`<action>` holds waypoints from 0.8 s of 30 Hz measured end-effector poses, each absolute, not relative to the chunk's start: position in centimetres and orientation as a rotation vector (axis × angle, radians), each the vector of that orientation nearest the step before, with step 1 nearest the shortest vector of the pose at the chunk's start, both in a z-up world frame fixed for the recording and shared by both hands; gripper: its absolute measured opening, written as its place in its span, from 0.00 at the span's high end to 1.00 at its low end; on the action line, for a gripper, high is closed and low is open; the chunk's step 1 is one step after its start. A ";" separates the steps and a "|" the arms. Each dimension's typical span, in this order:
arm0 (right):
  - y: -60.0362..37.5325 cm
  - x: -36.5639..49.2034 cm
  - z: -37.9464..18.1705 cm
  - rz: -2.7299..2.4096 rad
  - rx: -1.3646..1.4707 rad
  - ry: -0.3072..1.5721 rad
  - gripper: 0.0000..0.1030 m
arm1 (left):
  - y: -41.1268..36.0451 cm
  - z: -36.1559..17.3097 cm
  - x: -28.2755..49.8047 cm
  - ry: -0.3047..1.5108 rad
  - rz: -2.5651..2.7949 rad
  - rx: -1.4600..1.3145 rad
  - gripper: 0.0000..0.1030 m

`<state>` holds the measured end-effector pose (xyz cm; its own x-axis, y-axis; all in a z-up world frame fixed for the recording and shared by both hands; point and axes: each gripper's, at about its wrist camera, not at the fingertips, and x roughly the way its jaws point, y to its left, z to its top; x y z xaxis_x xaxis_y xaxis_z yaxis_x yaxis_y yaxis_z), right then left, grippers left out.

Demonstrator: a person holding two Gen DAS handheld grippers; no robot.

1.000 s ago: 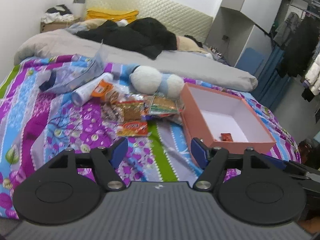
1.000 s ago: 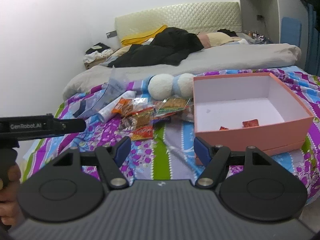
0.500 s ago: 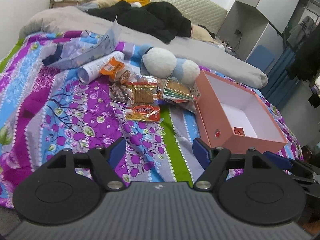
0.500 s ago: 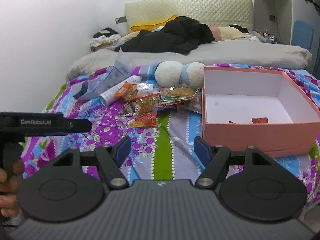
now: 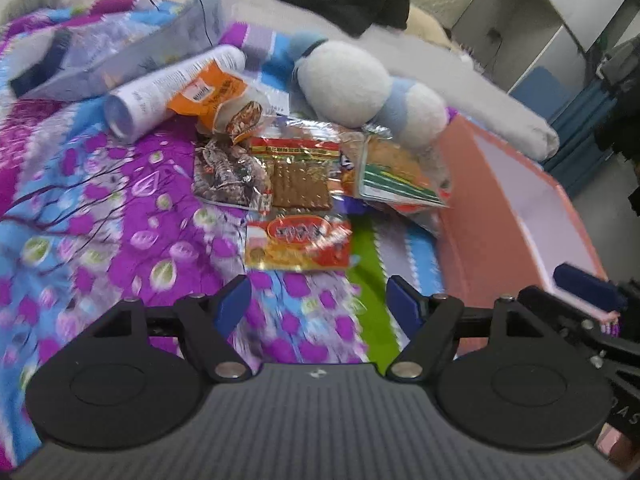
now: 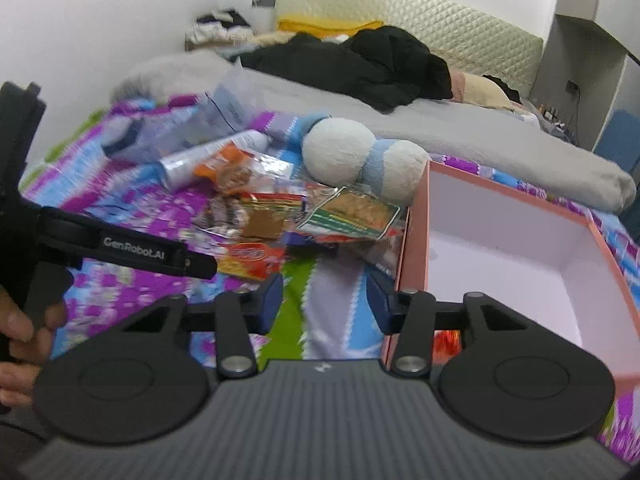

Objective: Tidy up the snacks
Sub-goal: 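Reach both tools toward the snack pile beside the plush toy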

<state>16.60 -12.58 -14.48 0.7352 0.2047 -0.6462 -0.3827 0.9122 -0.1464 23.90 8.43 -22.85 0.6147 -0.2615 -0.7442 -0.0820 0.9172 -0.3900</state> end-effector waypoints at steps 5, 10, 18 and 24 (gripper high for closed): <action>-10.7 21.8 -16.1 0.317 -0.408 0.698 0.60 | 8.9 -25.3 29.1 0.947 -0.116 -0.371 0.14; -9.0 26.3 -18.0 0.304 -0.549 0.772 0.60 | 9.3 -27.6 33.0 1.008 -0.145 -0.366 0.13; -7.3 29.2 -20.1 0.330 -0.715 0.864 0.60 | 9.1 -28.9 35.8 1.048 -0.141 -0.366 0.13; -6.6 30.6 -21.0 0.345 -0.804 0.876 0.62 | 7.9 -29.3 37.5 1.068 -0.117 -0.336 0.13</action>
